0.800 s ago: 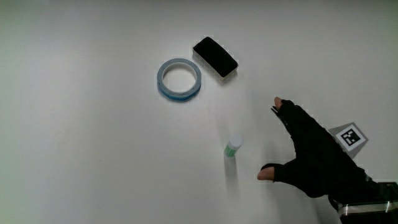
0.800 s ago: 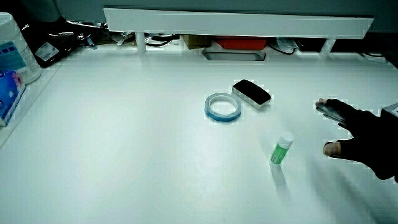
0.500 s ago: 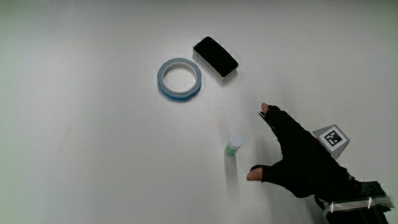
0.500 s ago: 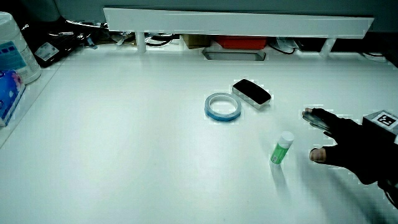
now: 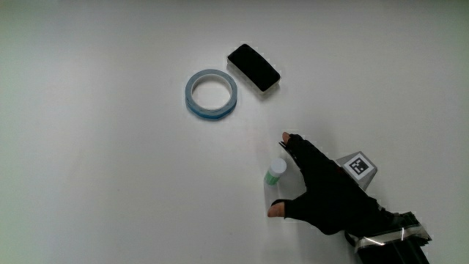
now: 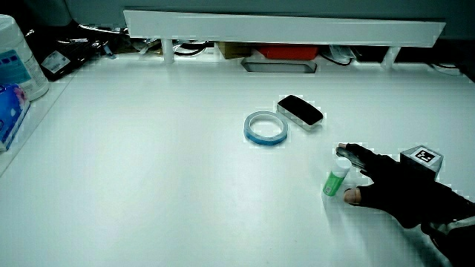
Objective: Pick glue stick
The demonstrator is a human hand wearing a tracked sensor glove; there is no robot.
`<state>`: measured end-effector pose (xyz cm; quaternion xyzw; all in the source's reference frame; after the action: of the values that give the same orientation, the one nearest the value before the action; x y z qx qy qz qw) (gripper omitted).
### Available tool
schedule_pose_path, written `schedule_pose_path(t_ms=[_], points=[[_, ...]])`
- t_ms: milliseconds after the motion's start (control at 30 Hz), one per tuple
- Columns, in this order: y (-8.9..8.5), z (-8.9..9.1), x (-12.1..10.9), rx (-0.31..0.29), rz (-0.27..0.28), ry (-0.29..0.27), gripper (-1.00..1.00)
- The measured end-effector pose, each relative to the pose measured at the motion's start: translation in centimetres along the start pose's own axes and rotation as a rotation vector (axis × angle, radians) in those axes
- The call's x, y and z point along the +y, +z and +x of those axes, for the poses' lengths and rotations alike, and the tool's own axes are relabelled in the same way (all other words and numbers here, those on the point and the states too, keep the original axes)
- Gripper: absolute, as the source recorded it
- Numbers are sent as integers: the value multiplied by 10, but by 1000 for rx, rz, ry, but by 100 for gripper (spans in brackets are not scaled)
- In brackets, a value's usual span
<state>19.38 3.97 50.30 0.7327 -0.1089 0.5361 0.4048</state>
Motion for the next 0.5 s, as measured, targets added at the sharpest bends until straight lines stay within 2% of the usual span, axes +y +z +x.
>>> schedule_pose_path(t_ms=[133,233,267,400,500], points=[[-3,2,3,23,-6,19,0],[-2,5,3,30,9,30,0],[-2,6,3,51,14,36,3],[2,11,1,58,81,68,15],[3,11,0,91,129,114,24]])
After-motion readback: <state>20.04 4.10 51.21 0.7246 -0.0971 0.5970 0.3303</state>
